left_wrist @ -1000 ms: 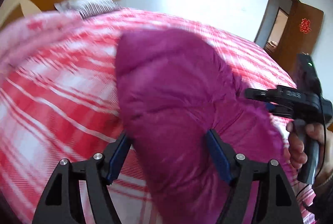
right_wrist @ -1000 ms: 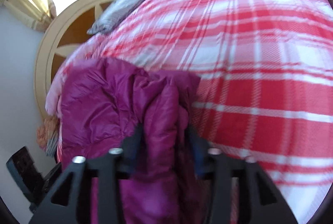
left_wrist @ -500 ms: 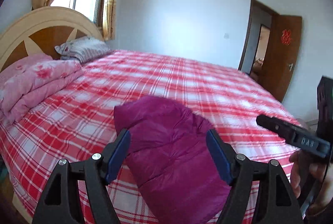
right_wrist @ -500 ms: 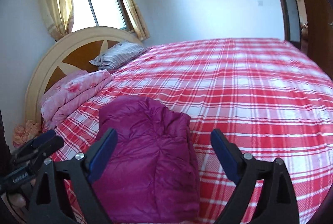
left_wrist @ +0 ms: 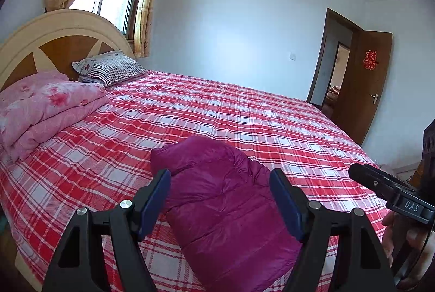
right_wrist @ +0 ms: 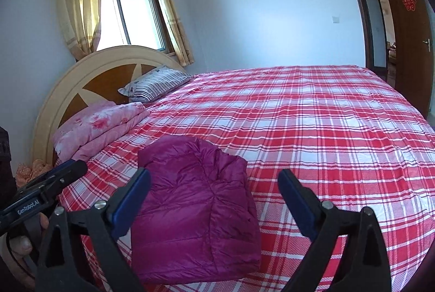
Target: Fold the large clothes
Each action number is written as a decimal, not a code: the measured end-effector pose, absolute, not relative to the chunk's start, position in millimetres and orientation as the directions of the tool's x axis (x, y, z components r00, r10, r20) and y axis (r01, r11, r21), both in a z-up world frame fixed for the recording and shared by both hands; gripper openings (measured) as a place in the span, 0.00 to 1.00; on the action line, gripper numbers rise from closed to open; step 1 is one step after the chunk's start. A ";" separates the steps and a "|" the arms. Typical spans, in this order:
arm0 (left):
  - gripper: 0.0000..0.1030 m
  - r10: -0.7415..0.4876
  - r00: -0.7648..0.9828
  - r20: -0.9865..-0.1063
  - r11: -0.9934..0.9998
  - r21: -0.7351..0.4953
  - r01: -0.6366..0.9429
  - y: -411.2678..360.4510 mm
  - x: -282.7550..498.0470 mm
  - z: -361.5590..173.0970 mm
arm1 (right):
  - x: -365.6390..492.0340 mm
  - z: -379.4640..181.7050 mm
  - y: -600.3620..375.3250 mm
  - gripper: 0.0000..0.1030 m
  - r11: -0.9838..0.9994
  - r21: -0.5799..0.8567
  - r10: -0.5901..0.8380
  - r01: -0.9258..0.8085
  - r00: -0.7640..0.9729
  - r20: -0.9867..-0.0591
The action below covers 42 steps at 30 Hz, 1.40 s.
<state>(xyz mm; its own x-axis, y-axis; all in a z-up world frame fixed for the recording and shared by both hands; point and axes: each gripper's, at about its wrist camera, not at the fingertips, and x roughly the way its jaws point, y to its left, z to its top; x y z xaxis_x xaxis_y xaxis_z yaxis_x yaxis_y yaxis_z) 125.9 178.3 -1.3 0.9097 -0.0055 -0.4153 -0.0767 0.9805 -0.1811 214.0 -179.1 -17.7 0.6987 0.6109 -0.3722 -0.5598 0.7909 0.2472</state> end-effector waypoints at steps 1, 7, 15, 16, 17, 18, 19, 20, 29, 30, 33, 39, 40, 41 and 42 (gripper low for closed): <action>0.73 -0.006 0.910 -0.414 0.981 -0.180 -0.076 178.2 125.5 -1.1 | 211.9 -17.0 -180.3 0.94 0.790 0.248 0.613 -0.561 0.699 -0.369; 0.73 -0.009 0.911 -0.412 0.984 -0.167 -0.066 172.5 124.4 0.2 | 203.8 -12.6 -184.7 0.96 0.792 0.234 0.610 -0.564 0.710 -0.352; 0.74 0.005 0.908 -0.420 0.986 -0.151 -0.075 170.6 125.8 -0.6 | 201.0 -10.6 -190.2 0.96 0.795 0.236 0.607 -0.559 0.720 -0.337; 0.74 0.007 0.907 -0.421 0.985 -0.152 -0.078 171.1 126.0 -0.6 | 200.8 -10.4 -190.6 0.96 0.795 0.235 0.606 -0.559 0.722 -0.335; 0.74 0.011 0.906 -0.423 0.985 -0.153 -0.084 171.2 126.0 -0.4 | 200.9 -10.3 -190.7 0.96 0.796 0.234 0.605 -0.558 0.723 -0.335; 0.74 0.016 0.905 -0.424 0.984 -0.152 -0.089 172.0 126.5 -0.4 | 200.6 -10.6 -191.1 0.96 0.797 0.233 0.603 -0.557 0.724 -0.335; 0.74 0.018 0.905 -0.426 0.984 -0.151 -0.091 172.6 126.7 -0.6 | 200.7 -10.8 -191.4 0.96 0.797 0.233 0.604 -0.557 0.724 -0.334; 0.74 0.019 0.904 -0.427 0.984 -0.151 -0.092 173.4 127.2 -0.9 | 200.6 -11.0 -191.6 0.96 0.797 0.232 0.604 -0.557 0.724 -0.334; 0.74 0.043 0.890 -0.454 0.985 -0.128 -0.113 173.0 131.3 -4.2 | 201.3 -12.7 -192.4 0.96 0.797 0.231 0.604 -0.558 0.722 -0.338; 0.74 0.046 0.890 -0.453 0.985 -0.125 -0.115 172.5 131.3 -4.2 | 201.6 -13.4 -192.6 0.96 0.797 0.231 0.604 -0.558 0.722 -0.339; 0.74 0.067 0.892 -0.448 0.986 -0.110 -0.129 170.8 130.3 -2.8 | 201.4 -14.8 -193.0 0.96 0.797 0.228 0.603 -0.559 0.721 -0.342; 0.74 0.084 0.904 -0.420 0.983 -0.112 -0.144 173.4 124.5 3.2 | 200.4 -15.0 -193.1 0.97 0.796 0.227 0.604 -0.560 0.721 -0.339; 0.74 0.085 0.906 -0.414 0.983 -0.113 -0.144 174.0 123.8 4.1 | 199.8 -14.6 -193.5 0.97 0.797 0.226 0.604 -0.560 0.723 -0.337; 0.75 0.091 0.908 -0.408 0.983 -0.110 -0.148 174.6 122.8 5.3 | 199.1 -14.2 -193.9 0.97 0.796 0.225 0.604 -0.561 0.723 -0.335; 0.80 0.099 0.909 -0.405 0.982 -0.106 -0.154 175.0 122.2 6.4 | 198.4 -13.0 -194.0 0.97 0.794 0.227 0.607 -0.564 0.722 -0.332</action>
